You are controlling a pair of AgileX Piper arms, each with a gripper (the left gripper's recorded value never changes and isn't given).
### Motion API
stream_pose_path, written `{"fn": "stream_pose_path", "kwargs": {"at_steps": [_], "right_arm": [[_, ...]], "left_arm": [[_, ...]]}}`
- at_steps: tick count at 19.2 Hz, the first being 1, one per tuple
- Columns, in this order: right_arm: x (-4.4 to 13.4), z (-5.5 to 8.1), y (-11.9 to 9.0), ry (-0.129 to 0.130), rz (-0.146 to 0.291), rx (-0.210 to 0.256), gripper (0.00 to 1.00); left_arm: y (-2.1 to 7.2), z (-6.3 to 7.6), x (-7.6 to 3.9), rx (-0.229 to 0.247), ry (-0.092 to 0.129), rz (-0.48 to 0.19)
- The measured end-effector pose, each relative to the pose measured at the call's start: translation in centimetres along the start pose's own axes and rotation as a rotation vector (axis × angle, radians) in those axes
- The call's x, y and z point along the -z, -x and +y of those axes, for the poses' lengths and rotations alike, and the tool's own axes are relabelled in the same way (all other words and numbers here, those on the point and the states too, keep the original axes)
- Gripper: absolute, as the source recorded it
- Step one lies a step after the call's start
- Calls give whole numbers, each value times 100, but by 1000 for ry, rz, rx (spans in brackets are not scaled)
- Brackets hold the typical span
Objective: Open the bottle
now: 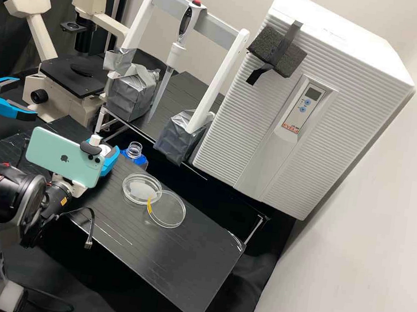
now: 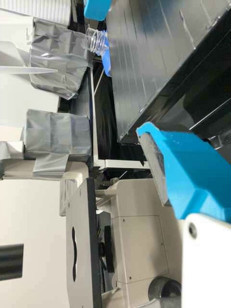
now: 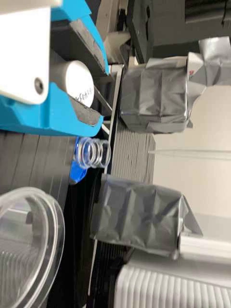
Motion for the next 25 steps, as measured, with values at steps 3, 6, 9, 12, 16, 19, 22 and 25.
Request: {"fn": "stream_pose_path", "kwargs": {"at_steps": [3, 6, 9, 12, 16, 19, 22, 25], "right_arm": [[27, -32, 4, 9, 9, 11, 0], [1, -72, -8, 22, -4, 29, 0], [-17, -90, -19, 26, -9, 29, 0], [-27, -96, -32, 35, -8, 19, 0], [-28, -98, -33, 54, -8, 19, 100], [-35, -92, -33, 70, -16, 13, 100], [-2, -50, -19, 77, -1, -7, 100], [55, -12, 9, 89, 28, -24, 100]], "left_arm": [[0, 0, 0, 0, 0, 0], [0, 0, 0, 0, 0, 0], [3, -3, 0, 1, 1, 0], [3, -3, 0, 1, 1, 0], [3, -3, 0, 1, 1, 0], [3, -3, 0, 1, 1, 0], [3, -3, 0, 1, -19, 0], [3, 0, 7, -2, -79, 8]]}}
